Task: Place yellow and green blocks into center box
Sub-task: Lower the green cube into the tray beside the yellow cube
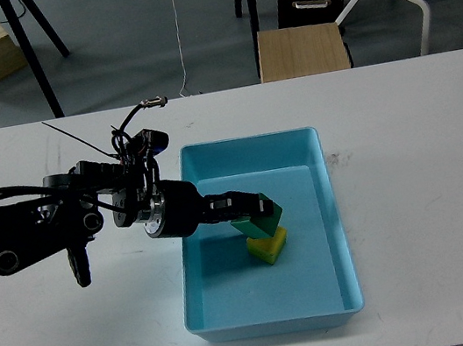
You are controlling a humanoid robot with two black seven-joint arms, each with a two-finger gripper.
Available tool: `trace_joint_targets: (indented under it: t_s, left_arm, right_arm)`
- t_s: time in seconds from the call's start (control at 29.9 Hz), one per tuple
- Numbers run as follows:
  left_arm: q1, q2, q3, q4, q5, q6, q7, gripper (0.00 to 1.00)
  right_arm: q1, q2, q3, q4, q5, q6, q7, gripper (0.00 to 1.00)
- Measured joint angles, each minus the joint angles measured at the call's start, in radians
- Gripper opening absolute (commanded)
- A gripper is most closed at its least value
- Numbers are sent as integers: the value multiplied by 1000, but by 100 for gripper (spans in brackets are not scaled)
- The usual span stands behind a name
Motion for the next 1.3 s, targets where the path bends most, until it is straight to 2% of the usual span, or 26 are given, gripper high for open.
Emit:
trace_joint_targets:
  t_s: [0.17,0.4,0.57,0.9,1.1,1.3]
  left_arm:
    - [0,-2,-1,0,0,0,5,74]
    - [0,-2,-4,0,-1,0,17,80]
    - [0,-3,-8,0,-3,3,16,99]
    - [-8,-13,-12,-2,-10,36,-2,99]
    - [-11,-12,-12,-7,-8,38,-65,95]
    - [-12,-16,-12,-7,-4,37,-75,95]
  right_arm:
    - [-1,1,0,0,-1,0,0,99]
    - [-1,2,0,0,-1,0,0,99]
    - [-1,3,0,0,-2,0,0,99]
    - [-1,3,0,-2,-4,0,1,99]
    - [0,1,0,-2,-5,0,1,99]
    - [0,1,0,-2,-5,0,1,99]
